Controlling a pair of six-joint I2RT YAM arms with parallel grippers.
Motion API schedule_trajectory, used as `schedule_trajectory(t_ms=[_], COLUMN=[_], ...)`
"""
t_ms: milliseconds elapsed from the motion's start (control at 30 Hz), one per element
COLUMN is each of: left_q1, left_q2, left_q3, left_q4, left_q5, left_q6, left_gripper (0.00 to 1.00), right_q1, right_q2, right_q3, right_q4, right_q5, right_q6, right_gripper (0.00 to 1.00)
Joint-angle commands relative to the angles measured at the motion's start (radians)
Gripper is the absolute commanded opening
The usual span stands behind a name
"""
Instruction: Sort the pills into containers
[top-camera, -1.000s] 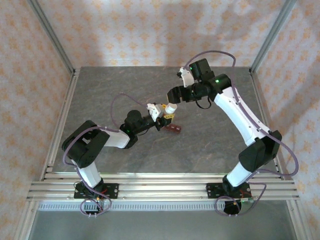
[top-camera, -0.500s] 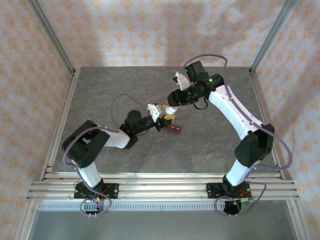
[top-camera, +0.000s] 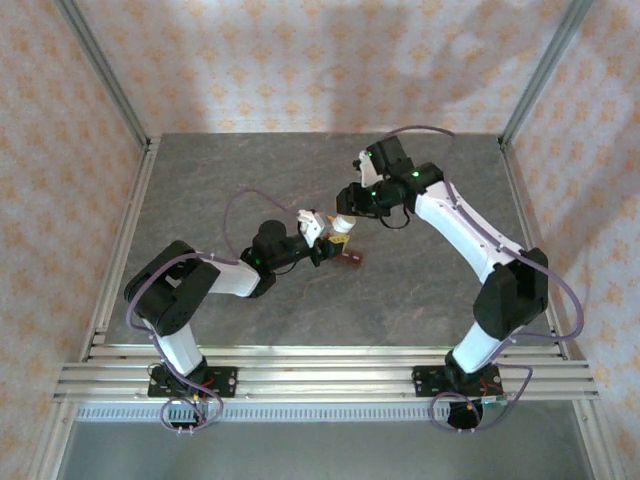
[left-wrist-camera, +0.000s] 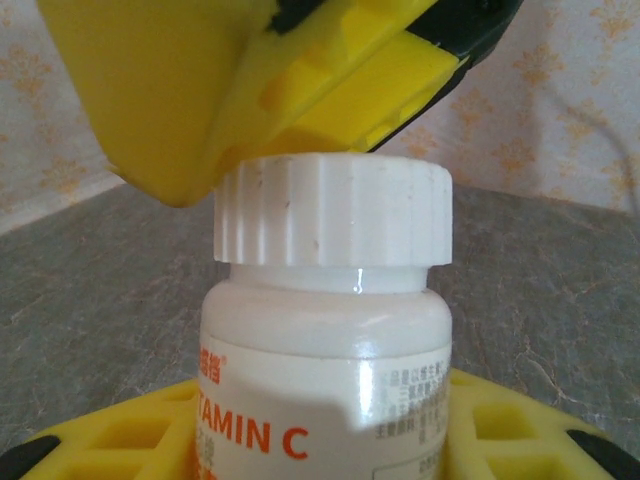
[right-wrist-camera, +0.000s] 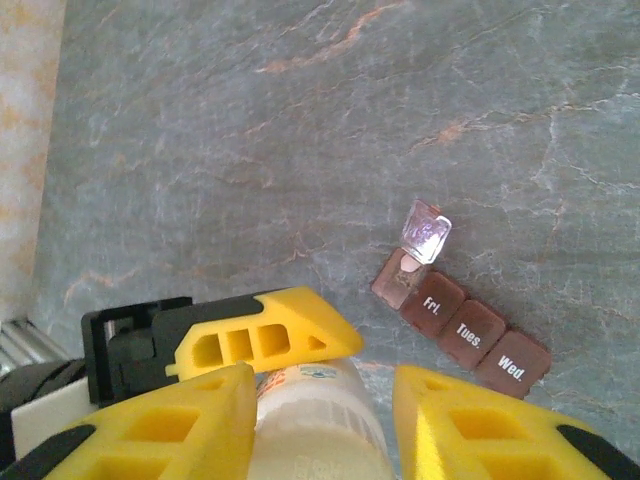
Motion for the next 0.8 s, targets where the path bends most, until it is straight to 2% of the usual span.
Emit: schedule_trajectory(t_ms=[0,167,367,500,600,700,767], left_q1=[-0.004,-0.004,-0.004,-0.004,-0.004,-0.004,-0.004], left_q2=[-0.03,-0.03,-0.027,-0.029,-0.034,-0.033,-0.03], left_q3=[0.029,0.021,0.017,0.019,0.019,0.02,0.02], left_q4=[0.16,0.157,0.16,0.159,0.158,0.158,0.159], left_q5=[-0.003,-0.006,-0.007,-0.007,-0.007,-0.004,-0.002], left_q6=[0.004,0.013,0.011,0.015,0.017,0.019,0.015], left_gripper=[0.0,0.0,0.0,0.0,0.0,0.0,0.0], right_q1=[0.023,0.016,-0.015,-0.035,-0.045,-0.045,-0.045], right_q2=[-0.009,0.004,0.018,0.015,0.003,0.0,-0.007], right_q3=[-0.036,0.074,0.214,0.254,0.244,0.239,0.234], right_q4=[-0.004,-0.045,-0.097,-0.132,-0.146,-0.201,-0.232], right_q5=[0.094,0.131,0.136,0.133,0.064,-0.08,-0.082], right_q6=[0.144,0.134,0.118,0.064,-0.05,-0.241,-0.303], right_gripper=[0.42,0.52,0.71,0.76,0.79,0.83,0.84])
